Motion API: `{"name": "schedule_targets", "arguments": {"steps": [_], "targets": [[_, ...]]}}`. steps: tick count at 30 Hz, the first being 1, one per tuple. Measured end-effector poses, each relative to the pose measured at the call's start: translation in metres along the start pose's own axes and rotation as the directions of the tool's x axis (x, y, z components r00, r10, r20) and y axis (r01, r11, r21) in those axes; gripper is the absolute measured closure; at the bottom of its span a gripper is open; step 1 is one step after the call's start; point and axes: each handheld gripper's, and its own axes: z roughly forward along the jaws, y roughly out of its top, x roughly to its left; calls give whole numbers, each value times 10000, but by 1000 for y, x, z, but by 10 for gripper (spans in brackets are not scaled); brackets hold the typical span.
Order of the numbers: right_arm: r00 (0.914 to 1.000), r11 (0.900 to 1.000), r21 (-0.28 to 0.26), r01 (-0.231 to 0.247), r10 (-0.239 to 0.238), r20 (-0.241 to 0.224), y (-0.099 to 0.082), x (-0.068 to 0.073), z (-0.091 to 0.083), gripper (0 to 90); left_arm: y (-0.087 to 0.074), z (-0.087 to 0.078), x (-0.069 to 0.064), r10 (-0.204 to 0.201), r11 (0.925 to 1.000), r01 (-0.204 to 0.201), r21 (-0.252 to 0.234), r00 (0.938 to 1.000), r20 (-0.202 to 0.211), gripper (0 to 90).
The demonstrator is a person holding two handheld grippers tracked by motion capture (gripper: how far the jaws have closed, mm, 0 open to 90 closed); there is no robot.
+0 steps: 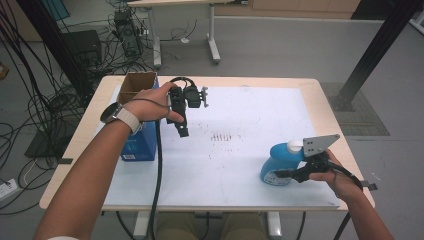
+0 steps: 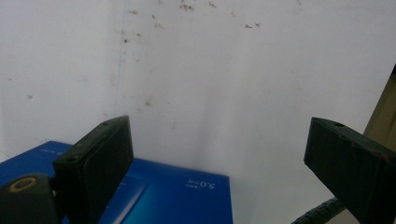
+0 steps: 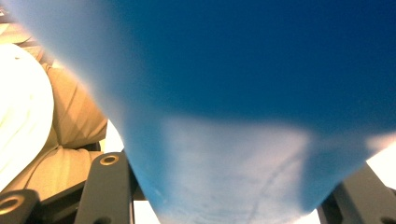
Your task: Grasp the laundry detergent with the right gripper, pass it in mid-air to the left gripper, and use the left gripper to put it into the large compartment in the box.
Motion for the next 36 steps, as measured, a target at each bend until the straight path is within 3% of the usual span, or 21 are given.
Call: {"name": "schedule_targets", "arguments": {"steps": [36], "targets": [[10000,10000,27,11,-11,62,1,1,0,429,0,-4,-3,-34,10000,33,-88,9999,-125,85]]}}
